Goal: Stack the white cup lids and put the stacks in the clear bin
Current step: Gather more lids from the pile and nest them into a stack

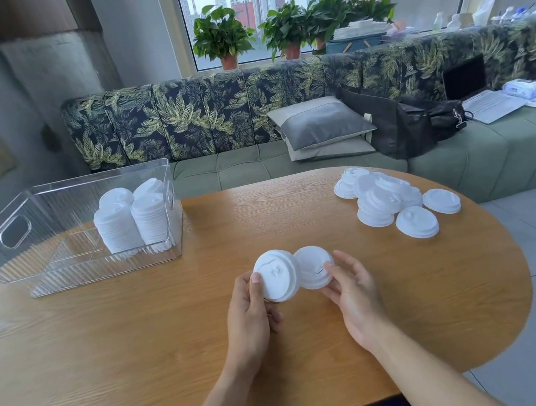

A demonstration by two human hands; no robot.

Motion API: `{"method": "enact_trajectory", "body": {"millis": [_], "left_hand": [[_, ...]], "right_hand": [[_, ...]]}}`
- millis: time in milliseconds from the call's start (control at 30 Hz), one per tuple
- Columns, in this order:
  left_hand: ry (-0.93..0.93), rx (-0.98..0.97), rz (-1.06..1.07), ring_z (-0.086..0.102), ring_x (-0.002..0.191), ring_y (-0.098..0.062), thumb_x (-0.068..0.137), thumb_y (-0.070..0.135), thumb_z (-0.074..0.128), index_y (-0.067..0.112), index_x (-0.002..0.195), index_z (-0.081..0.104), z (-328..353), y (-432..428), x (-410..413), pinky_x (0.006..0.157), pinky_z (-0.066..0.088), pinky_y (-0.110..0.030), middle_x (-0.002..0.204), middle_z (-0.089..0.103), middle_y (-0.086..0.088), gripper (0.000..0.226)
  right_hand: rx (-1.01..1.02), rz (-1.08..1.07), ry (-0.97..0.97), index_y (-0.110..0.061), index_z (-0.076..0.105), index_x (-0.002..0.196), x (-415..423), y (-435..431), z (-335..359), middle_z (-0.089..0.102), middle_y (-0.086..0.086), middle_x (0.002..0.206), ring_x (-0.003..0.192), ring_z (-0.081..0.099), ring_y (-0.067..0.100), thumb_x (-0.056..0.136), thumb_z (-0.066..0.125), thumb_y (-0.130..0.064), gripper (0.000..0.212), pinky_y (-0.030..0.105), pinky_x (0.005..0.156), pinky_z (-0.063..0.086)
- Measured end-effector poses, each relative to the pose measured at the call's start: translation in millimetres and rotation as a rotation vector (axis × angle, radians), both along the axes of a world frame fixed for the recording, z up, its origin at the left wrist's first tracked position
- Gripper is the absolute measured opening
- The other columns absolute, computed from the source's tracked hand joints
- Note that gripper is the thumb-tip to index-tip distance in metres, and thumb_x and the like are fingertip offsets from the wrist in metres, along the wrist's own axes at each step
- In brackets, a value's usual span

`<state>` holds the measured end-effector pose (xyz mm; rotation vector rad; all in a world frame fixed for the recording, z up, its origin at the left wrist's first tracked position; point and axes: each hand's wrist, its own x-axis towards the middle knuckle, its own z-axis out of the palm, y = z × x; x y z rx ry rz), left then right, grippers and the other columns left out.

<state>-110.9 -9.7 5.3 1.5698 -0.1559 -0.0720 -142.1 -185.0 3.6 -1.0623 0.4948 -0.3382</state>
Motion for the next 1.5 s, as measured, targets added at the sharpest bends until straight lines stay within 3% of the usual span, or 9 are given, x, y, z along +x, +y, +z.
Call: {"method": "enact_trajectory", "body": {"millis": [100, 233, 433, 500, 700, 933, 1200, 1333, 1500], "left_hand": [[-0.006, 0.001, -0.006, 0.059, 0.054, -0.017, 0.109, 0.049, 0.041, 0.020, 0.108, 0.063, 1, 0, -1, 0.046, 0.049, -0.028, 0.071, 0.068, -0.001, 0.036], [-0.005, 0.024, -0.012, 0.058, 0.054, -0.015, 0.110, 0.048, 0.041, 0.021, 0.108, 0.064, 1, 0, 0, 0.044, 0.046, -0.027, 0.070, 0.067, -0.001, 0.035], [-0.024, 0.132, -0.038, 0.056, 0.050, -0.012, 0.109, 0.049, 0.043, 0.022, 0.100, 0.068, -2, 1, -1, 0.047, 0.041, -0.020, 0.058, 0.063, -0.001, 0.038], [-0.047, 0.162, -0.047, 0.058, 0.053, -0.012, 0.109, 0.049, 0.043, 0.023, 0.100, 0.068, -3, 1, -2, 0.052, 0.045, -0.021, 0.061, 0.065, -0.006, 0.038], [-0.089, 0.228, -0.058, 0.061, 0.050, -0.019, 0.107, 0.052, 0.045, 0.024, 0.100, 0.063, -4, -1, -5, 0.048, 0.045, -0.024, 0.061, 0.070, -0.007, 0.035], [-0.115, 0.250, -0.078, 0.058, 0.046, -0.017, 0.106, 0.055, 0.046, 0.028, 0.103, 0.065, -5, -2, -6, 0.046, 0.045, -0.025, 0.057, 0.069, -0.009, 0.033], [-0.120, 0.257, -0.057, 0.058, 0.044, -0.014, 0.104, 0.053, 0.050, 0.026, 0.108, 0.063, -6, -2, -6, 0.047, 0.046, -0.024, 0.058, 0.069, -0.008, 0.031], [-0.078, 0.201, -0.029, 0.062, 0.046, -0.019, 0.103, 0.047, 0.057, 0.022, 0.109, 0.064, -5, -1, -4, 0.048, 0.051, -0.029, 0.062, 0.071, -0.008, 0.026], [-0.033, 0.107, 0.000, 0.066, 0.053, -0.022, 0.103, 0.041, 0.061, 0.021, 0.111, 0.068, -3, -1, -1, 0.051, 0.055, -0.031, 0.079, 0.074, -0.005, 0.022]], "right_hand": [[0.034, 0.008, -0.009, -0.011, 0.063, 0.122, -2, -2, 5, 0.074, 0.015, 0.117, 0.098, 0.078, 0.024, 0.095, 0.074, -0.015, 0.030, 0.032, 0.072, 0.063], [0.039, 0.022, 0.006, -0.004, 0.068, 0.111, -2, -1, 7, 0.076, 0.014, 0.105, 0.087, 0.077, 0.019, 0.097, 0.071, -0.016, 0.018, 0.028, 0.068, 0.061], [0.261, 0.047, 0.017, 0.001, 0.073, 0.111, 0, -14, 7, 0.075, 0.015, 0.113, 0.105, 0.071, 0.025, 0.101, 0.058, -0.006, 0.019, 0.037, 0.090, 0.057], [0.245, 0.070, 0.027, 0.002, 0.073, 0.115, 0, -14, 7, 0.075, 0.017, 0.117, 0.110, 0.070, 0.028, 0.101, 0.057, -0.006, 0.023, 0.041, 0.097, 0.056], [0.155, 0.125, 0.008, -0.007, 0.069, 0.117, -2, -9, 8, 0.077, 0.006, 0.099, 0.091, 0.072, 0.017, 0.098, 0.069, -0.015, 0.021, 0.032, 0.080, 0.057], [0.044, 0.141, 0.001, -0.008, 0.073, 0.103, -3, -1, 11, 0.079, 0.007, 0.098, 0.090, 0.072, 0.014, 0.097, 0.069, -0.015, 0.010, 0.028, 0.079, 0.057], [0.077, 0.228, -0.036, -0.006, 0.080, 0.103, -6, -4, 13, 0.077, 0.015, 0.115, 0.105, 0.072, 0.021, 0.098, 0.067, -0.023, 0.022, 0.032, 0.091, 0.056], [-0.130, 0.314, -0.042, -0.015, 0.079, 0.113, -8, -1, 11, 0.079, 0.005, 0.115, 0.109, 0.072, 0.015, 0.079, 0.086, -0.038, 0.042, 0.034, 0.100, 0.054], [-0.297, 0.319, -0.077, -0.020, 0.069, 0.127, -8, 7, 4, 0.078, -0.005, 0.118, 0.114, 0.071, 0.009, 0.069, 0.090, -0.042, 0.065, 0.019, 0.088, 0.055]]}}
